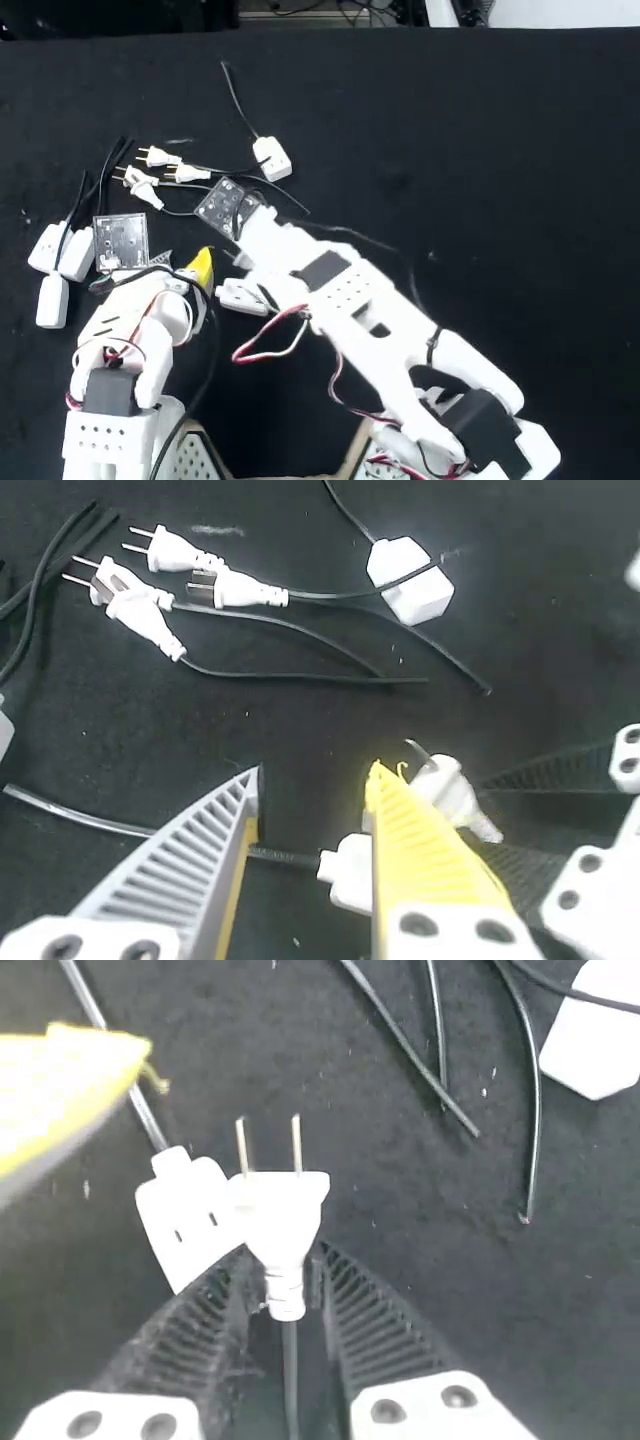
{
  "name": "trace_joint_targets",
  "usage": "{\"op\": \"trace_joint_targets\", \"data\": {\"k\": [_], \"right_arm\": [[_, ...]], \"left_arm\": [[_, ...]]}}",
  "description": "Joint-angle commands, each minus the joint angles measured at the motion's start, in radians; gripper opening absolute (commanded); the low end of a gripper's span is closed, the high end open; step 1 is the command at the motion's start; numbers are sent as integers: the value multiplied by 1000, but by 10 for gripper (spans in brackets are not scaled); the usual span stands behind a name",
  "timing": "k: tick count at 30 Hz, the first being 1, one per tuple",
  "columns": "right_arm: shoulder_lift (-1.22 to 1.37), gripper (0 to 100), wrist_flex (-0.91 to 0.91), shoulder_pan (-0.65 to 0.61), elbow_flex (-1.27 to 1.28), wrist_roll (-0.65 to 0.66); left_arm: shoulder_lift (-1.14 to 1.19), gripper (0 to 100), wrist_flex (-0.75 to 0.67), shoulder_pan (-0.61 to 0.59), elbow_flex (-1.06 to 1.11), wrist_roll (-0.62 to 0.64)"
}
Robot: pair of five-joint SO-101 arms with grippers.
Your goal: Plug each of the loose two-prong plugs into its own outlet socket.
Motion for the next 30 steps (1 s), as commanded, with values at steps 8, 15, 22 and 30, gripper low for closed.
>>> {"op": "trace_joint_targets", "data": {"k": [8,15,22,30], "right_arm": [[-51,10,-87,-34,12,-109],[-147,10,-87,-72,48,-138],[-193,10,-87,-100,84,-141],[-200,10,-83,-101,84,-141]], "left_arm": [[-5,182,3,-2,-65,14],[-5,182,3,-2,-65,14],[-5,182,3,-2,-65,12],[-5,181,-101,-5,58,-137]]}}
